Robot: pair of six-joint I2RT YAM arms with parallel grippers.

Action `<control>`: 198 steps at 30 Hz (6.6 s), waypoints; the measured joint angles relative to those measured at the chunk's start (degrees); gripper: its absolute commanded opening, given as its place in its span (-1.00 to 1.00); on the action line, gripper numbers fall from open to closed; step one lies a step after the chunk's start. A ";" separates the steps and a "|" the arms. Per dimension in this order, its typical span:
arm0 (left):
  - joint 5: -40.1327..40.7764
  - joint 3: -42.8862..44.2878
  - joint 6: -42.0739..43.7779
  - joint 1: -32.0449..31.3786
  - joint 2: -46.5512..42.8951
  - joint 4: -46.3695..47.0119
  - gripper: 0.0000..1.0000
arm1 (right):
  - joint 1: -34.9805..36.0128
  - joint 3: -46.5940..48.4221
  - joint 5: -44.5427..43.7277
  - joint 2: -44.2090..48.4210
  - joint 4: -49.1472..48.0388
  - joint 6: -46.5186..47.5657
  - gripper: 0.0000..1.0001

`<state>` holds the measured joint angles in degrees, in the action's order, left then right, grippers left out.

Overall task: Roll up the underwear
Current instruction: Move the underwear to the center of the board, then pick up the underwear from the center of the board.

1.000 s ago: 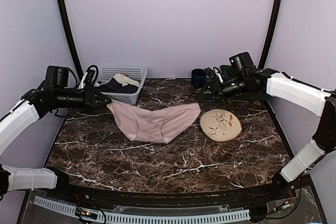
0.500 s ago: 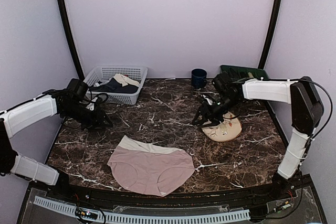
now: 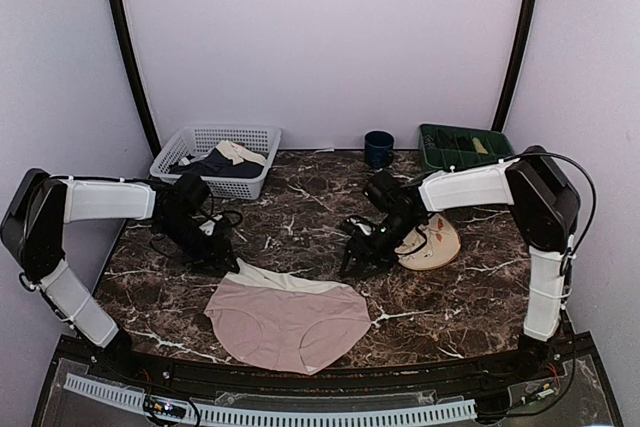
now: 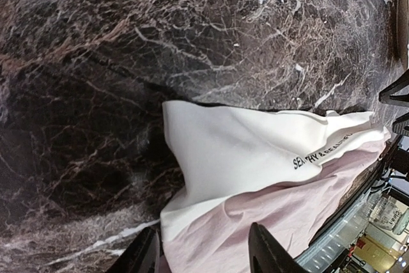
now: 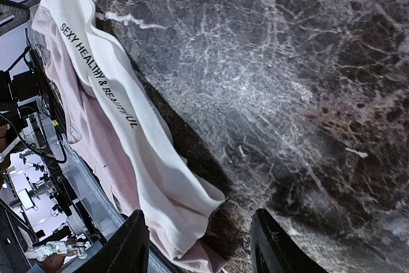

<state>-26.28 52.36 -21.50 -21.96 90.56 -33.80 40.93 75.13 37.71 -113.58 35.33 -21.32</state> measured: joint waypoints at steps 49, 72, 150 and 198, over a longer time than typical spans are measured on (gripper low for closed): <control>6.67 -4.42 5.14 -9.03 -7.89 9.29 -0.29 | 1.86 17.99 -12.09 -12.39 1.51 10.40 -0.42; 20.13 1.25 4.35 -10.64 1.55 0.96 -0.02 | -3.23 20.79 -30.40 -6.36 10.19 14.29 -0.08; 17.33 22.25 10.88 -11.98 20.85 -0.92 -0.35 | -0.61 2.62 -7.74 12.31 -1.64 6.16 -0.40; 1.62 11.63 14.73 -18.14 3.69 -2.34 0.33 | 5.42 7.23 -4.66 2.60 6.51 12.70 0.02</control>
<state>-24.67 63.99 -6.76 -40.10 94.26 -36.14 46.35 82.37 33.06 -110.98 41.85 -8.62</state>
